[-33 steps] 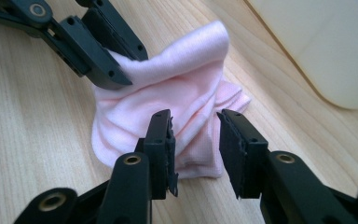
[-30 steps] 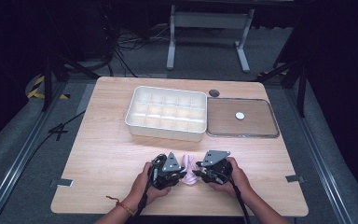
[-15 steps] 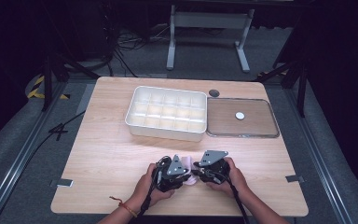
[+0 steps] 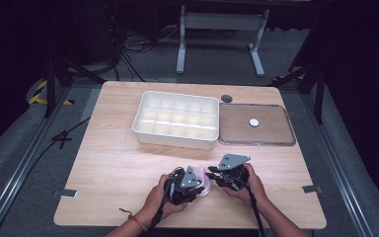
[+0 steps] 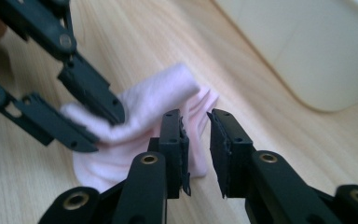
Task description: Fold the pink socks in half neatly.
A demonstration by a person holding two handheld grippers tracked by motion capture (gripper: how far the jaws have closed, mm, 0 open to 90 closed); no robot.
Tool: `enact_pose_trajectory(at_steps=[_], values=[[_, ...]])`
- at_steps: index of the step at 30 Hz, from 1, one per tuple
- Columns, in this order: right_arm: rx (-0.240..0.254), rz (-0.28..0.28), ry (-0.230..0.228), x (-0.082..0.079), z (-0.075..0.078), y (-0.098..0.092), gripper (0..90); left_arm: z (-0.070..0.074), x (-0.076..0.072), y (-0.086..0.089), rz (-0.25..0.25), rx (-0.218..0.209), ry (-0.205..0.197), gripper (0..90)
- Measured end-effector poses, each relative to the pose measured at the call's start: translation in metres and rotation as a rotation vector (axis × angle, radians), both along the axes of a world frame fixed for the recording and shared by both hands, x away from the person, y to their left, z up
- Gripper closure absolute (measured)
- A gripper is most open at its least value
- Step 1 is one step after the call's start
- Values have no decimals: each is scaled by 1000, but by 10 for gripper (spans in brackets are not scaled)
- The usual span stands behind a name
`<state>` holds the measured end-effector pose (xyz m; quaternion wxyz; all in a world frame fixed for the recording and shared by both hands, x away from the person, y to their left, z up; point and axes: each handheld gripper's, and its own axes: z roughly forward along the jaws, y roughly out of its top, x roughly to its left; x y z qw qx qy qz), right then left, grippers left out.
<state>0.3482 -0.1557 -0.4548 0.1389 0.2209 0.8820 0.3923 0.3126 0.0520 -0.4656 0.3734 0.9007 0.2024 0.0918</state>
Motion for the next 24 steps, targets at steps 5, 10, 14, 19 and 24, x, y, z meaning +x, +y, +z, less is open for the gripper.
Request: enact_pose_trajectory(at_steps=[5,10,14,19,24], values=[[63,18,-27,-2,8,5,773,-1,0,0,1,-5,1,733],[74,34,-20,-2,6,18,754,-2,0,-1,0,-2,-2,733],[56,30,-9,-1,2,20,738,-2,0,-1,1,-6,-3,735],[85,28,-43,-4,8,17,745,-2,1,0,-4,2,-3,738],[56,50,-21,-4,5,23,745,-2,0,-1,-1,-3,0,735]])
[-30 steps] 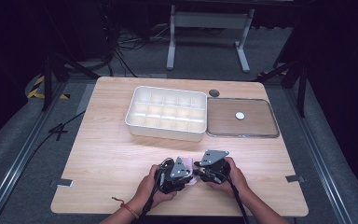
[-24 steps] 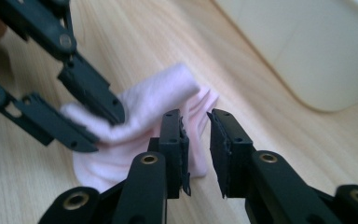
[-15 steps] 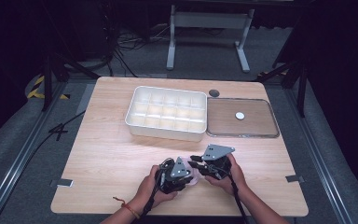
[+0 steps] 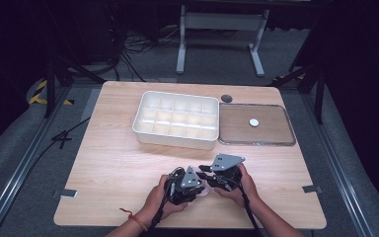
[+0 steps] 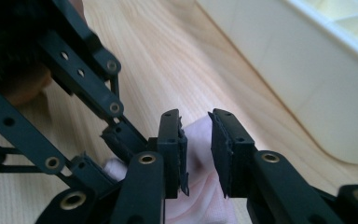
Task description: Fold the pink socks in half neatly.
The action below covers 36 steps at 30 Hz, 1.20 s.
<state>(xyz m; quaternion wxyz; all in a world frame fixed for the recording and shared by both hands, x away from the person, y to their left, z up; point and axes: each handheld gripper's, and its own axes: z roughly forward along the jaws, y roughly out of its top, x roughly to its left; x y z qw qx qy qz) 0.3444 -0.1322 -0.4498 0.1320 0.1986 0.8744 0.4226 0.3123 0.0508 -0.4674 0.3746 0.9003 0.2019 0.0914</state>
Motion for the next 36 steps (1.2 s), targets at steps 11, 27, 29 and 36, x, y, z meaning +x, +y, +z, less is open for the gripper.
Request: enact_pose_trajectory(at_steps=[11,27,29,36], values=[[-42,-8,56,9,-14,-5,786,4,-5,2,-56,7,12,734],[-46,-2,68,5,-16,-11,795,13,-1,12,-89,-100,9,745],[-52,0,61,5,-16,-12,794,5,-1,6,-102,-76,22,749],[-57,3,68,4,-16,-16,786,-4,-4,3,-113,-60,17,756]])
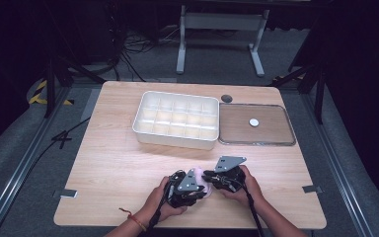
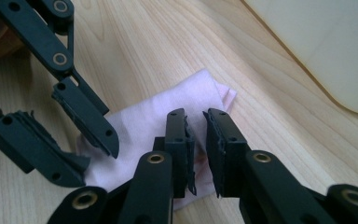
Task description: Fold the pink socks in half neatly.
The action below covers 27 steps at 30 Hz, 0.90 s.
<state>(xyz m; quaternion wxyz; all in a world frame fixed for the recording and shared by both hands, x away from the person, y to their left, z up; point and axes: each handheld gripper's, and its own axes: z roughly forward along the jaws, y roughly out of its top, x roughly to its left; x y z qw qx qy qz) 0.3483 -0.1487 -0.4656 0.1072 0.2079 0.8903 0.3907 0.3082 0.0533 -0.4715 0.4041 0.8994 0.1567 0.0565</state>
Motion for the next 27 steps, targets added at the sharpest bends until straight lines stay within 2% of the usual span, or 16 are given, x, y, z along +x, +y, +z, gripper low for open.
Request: enact_pose_trajectory(at_steps=[4,5,7,8,9,11,15,19,21,24,27], values=[[-52,-23,19,2,2,-7,747,-1,0,1,-2,4,-1,758],[-47,-30,28,3,2,-10,744,-1,0,1,-3,3,-2,759],[-35,-46,23,4,5,-14,742,-1,0,1,-3,1,4,759],[-11,-77,7,5,11,-17,718,-1,0,1,-3,1,4,759],[-11,-77,7,5,11,-17,718,-1,0,0,2,-6,7,759],[35,-103,-1,6,17,-18,688,-1,0,1,-2,1,0,759],[77,-115,3,6,22,-13,565,-2,0,1,-2,-6,2,760],[72,-101,12,5,19,-2,499,-1,0,1,-8,7,-8,759],[72,-94,26,6,15,2,514,-1,-1,0,-11,18,-16,759],[34,-81,16,5,8,10,509,-1,-3,0,-6,16,-22,759],[34,-100,54,8,3,12,476,-1,-2,1,-8,15,-22,759]])
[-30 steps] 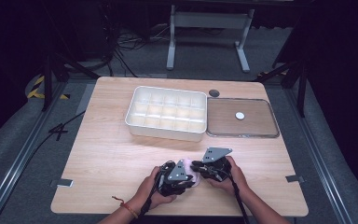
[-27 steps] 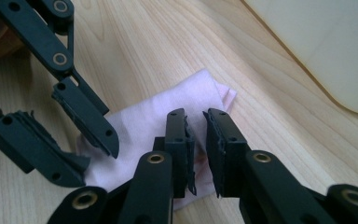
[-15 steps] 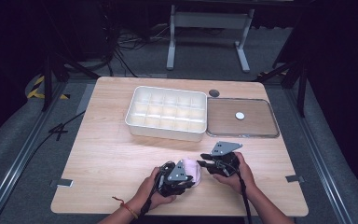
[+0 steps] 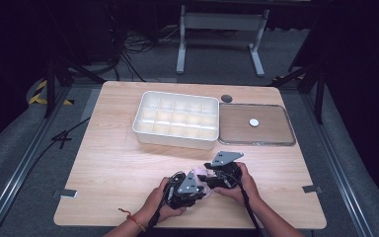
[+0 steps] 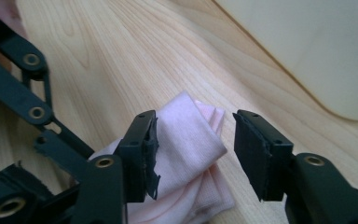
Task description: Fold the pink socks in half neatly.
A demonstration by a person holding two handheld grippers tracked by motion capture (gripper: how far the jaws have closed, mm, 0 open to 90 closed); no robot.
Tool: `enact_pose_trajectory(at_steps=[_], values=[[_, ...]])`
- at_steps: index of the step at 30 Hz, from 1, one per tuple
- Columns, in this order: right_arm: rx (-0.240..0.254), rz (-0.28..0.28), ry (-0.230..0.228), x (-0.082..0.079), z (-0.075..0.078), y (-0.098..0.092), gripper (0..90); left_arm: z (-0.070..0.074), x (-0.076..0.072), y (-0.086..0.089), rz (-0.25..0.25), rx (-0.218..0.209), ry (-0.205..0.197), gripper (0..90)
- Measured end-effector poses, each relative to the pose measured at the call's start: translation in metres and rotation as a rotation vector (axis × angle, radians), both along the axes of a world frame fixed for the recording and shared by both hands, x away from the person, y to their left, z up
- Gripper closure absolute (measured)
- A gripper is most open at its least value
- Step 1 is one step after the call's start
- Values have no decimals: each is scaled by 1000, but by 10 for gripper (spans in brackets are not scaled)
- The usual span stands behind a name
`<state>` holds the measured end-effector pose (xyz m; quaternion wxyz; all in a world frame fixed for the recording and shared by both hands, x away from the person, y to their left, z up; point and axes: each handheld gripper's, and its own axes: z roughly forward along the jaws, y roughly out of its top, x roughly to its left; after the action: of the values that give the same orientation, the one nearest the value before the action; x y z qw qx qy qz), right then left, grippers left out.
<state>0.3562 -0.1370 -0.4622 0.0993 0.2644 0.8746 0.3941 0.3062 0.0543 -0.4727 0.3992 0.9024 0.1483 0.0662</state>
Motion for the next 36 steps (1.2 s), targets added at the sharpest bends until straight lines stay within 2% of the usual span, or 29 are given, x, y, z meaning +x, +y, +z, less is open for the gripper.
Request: enact_pose_trajectory(at_steps=[3,5,7,10,12,15,16,17,18,20,23,25,30,33,36], values=[[36,-31,64,4,-9,-2,470,1,0,0,-5,12,-3,760],[58,-26,91,6,-12,-3,492,1,0,1,-9,26,-9,761],[60,-8,102,5,-12,-1,583,1,1,1,-14,21,-6,762],[65,9,128,6,-12,-1,613,1,0,1,-10,19,-7,762],[67,20,143,8,-12,-1,642,1,-2,0,-8,30,-25,761],[62,40,138,8,-11,-1,641,2,-7,-1,-1,40,-39,750],[56,42,134,8,-10,0,606,3,-7,-1,-8,49,-42,750],[10,9,84,7,-8,0,444,2,-6,0,-11,48,-39,756],[10,9,84,7,-8,0,444,2,-6,0,-5,31,-25,756],[-11,-21,67,6,-6,-2,363,1,-5,0,-5,27,-20,760],[17,-51,103,6,-9,-5,359,1,-6,-1,-4,32,-31,763],[20,-49,95,4,-8,-5,356,1,-6,-1,1,45,-35,766],[32,-50,110,3,-5,-7,299,0,-6,0,5,23,-24,765],[34,-53,114,3,-7,-5,326,1,-5,1,-1,24,-10,762],[57,-39,166,7,-12,-6,370,3,-4,4,-7,21,5,751]])
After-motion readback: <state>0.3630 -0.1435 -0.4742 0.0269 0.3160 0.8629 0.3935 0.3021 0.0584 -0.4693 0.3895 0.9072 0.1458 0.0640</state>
